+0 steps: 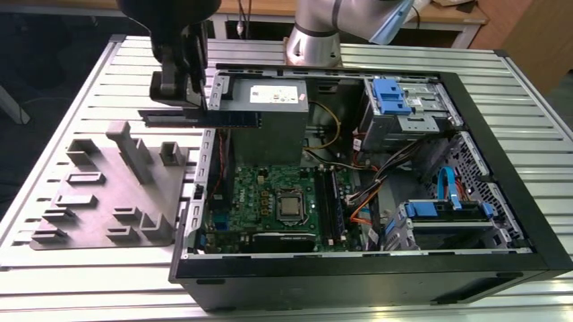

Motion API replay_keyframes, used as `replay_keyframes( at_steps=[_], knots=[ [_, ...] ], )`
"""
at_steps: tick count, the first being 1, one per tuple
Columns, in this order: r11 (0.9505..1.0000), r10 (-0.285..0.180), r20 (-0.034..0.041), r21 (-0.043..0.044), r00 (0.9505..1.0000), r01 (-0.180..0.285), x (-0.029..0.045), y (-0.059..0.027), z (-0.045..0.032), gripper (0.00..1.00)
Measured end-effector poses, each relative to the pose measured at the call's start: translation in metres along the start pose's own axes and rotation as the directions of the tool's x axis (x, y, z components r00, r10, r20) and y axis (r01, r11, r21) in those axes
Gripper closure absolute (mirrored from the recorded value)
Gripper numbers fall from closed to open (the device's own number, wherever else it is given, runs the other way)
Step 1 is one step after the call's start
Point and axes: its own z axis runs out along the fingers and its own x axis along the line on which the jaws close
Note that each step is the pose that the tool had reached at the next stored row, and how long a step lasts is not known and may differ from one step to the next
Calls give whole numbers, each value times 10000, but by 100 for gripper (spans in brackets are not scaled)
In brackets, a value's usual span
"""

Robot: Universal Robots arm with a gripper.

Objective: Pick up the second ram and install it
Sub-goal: 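Pick up the second ram and move it above second insertion slot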

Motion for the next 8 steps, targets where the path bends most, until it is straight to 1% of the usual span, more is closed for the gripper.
replay_keyframes(
  at_steps=[8],
  knots=[
    [10000,0,0,0,10000,0,-1,-80,-3,92]
  ],
)
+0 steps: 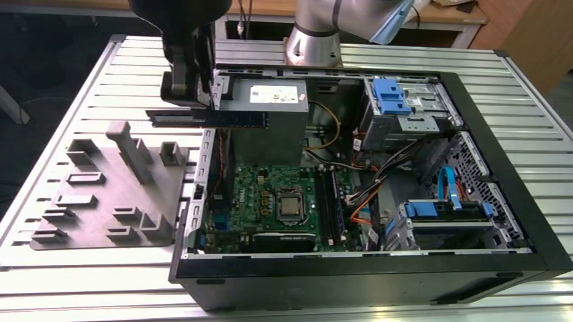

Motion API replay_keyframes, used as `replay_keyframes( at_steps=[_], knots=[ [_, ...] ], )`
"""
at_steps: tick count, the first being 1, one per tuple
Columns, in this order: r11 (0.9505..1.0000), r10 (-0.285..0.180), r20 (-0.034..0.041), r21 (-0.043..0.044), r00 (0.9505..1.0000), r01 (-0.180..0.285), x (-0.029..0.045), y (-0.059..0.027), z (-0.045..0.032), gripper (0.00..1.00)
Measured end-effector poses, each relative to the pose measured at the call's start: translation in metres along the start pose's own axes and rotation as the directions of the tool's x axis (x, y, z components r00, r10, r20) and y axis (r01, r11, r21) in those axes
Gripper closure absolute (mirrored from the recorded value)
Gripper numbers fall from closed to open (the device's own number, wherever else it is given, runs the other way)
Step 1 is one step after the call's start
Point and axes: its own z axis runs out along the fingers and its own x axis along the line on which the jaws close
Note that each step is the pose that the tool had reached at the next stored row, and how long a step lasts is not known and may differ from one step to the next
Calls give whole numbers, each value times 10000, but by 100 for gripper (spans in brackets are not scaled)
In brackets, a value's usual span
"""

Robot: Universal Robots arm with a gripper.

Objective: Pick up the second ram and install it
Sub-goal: 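Pick up the second ram and move it above second insertion slot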

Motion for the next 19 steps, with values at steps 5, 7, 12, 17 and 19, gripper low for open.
replay_keyframes(
  at_steps=[5,7,12,17,19],
  knots=[
    [10000,0,0,0,10000,0,0,-54,-2,92],
    [10000,-1,1,0,10000,1,-1,-78,-3,92],
    [10000,-1,1,0,10000,1,-1,-137,-6,92],
    [10000,0,0,0,10000,0,-2,-192,-8,92],
    [10000,0,0,0,10000,0,-2,-222,-10,92]
  ],
)
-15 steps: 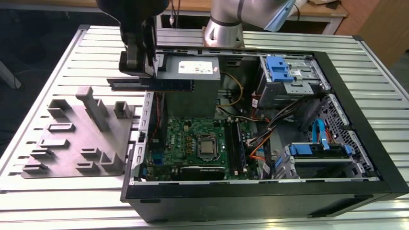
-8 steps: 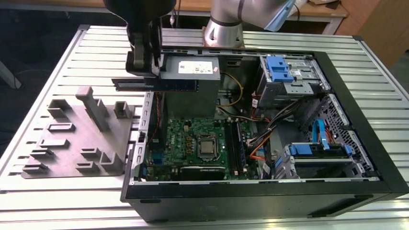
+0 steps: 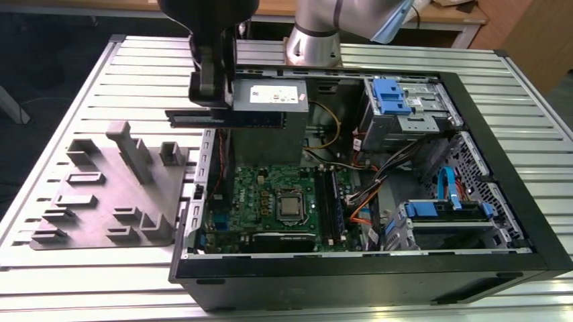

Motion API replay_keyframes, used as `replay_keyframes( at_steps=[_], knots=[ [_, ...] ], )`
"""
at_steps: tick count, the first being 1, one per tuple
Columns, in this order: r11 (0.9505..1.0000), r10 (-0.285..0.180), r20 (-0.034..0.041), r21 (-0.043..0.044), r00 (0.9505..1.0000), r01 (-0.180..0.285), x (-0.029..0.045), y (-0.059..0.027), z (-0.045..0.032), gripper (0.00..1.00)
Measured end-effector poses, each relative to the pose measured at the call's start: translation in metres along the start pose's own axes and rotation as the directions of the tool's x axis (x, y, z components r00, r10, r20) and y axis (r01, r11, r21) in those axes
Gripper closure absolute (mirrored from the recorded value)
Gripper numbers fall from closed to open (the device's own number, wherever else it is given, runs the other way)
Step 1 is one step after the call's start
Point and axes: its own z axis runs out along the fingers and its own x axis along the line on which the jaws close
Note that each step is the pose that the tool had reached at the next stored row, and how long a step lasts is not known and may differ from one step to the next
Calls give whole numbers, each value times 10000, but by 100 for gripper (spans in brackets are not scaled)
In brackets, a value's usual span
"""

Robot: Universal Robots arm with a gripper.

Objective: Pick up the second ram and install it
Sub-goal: 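Pick up the second ram and move it above second insertion slot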

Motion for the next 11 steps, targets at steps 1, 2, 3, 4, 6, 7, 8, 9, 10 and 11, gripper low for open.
replay_keyframes(
  at_steps=[1,2,3,4,6,7,8,9,10,11],
  knots=[
    [10000,0,0,0,10000,0,0,-19,-1,92],
    [10000,-1,-1,0,10000,1,-1,-42,-2,92],
    [10000,-1,0,0,10000,1,-1,-67,-3,92],
    [10000,-1,-1,0,10000,1,-1,-96,-4,92],
    [10000,1,0,0,10000,-1,-1,-150,-7,92],
    [10000,-1,0,0,10000,1,-1,-180,-7,92],
    [10000,-1,0,0,10000,1,-2,-203,-8,92],
    [10000,-1,1,1,10000,1,-2,-223,-7,92],
    [10000,-1,0,0,10000,1,-2,-243,-6,92],
    [10000,-2,1,1,10000,2,-2,-263,-3,92]
  ],
)
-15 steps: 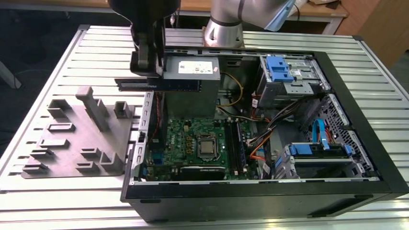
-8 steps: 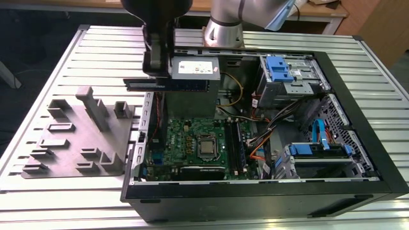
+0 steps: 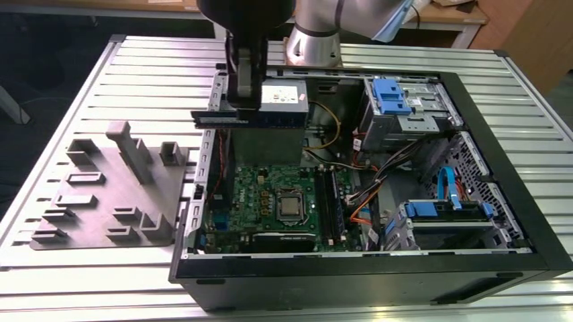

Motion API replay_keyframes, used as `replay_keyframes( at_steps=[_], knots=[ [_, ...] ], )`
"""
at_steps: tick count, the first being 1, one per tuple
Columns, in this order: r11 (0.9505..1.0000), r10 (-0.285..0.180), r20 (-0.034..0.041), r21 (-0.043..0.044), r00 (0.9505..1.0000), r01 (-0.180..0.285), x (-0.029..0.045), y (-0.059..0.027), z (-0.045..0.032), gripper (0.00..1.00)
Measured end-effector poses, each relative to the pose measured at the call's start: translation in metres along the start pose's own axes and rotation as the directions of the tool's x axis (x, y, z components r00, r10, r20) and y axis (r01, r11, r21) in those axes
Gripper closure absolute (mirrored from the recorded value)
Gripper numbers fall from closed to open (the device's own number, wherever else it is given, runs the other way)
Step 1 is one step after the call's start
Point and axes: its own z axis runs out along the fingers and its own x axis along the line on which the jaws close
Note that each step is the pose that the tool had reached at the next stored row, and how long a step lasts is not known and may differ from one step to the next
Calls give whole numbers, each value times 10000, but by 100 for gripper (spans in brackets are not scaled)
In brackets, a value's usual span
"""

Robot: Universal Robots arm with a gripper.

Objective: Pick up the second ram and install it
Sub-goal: 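Pick up the second ram and move it above second insertion slot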

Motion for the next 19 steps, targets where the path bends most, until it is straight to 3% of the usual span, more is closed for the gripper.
replay_keyframes(
  at_steps=[7,17,19],
  knots=[
    [10000,2,-1,-1,10000,-2,4,-103,73,92],
    [10000,2,-1,-1,10000,-2,13,-248,236,92],
    [10000,1,-1,-1,10000,-1,17,-302,298,92]
  ],
)
